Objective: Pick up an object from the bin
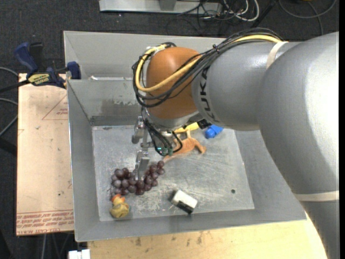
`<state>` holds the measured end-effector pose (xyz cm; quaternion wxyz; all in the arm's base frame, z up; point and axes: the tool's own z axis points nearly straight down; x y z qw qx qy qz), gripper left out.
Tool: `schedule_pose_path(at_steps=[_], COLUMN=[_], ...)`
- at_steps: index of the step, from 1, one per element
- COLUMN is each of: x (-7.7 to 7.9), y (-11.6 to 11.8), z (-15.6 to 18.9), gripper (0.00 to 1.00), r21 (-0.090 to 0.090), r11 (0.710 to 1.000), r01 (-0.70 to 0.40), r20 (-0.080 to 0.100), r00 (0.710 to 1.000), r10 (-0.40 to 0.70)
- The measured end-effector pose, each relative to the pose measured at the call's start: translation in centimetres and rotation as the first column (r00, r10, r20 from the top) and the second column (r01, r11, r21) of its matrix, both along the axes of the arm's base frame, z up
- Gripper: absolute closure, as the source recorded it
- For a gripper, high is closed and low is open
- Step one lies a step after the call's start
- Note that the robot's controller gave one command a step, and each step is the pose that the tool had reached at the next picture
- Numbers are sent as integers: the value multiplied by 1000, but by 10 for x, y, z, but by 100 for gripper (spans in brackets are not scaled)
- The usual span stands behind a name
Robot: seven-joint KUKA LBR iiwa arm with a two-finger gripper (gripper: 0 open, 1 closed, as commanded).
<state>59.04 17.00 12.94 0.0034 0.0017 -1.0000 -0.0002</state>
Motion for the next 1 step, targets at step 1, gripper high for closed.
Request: schedule_pose_path(at_steps=[1], x=[2], y=[-1], z=[5], gripper=[0], r21=[1], r11=[1000], r01=[3], r20=[7], r00=[1000], r10=[-3])
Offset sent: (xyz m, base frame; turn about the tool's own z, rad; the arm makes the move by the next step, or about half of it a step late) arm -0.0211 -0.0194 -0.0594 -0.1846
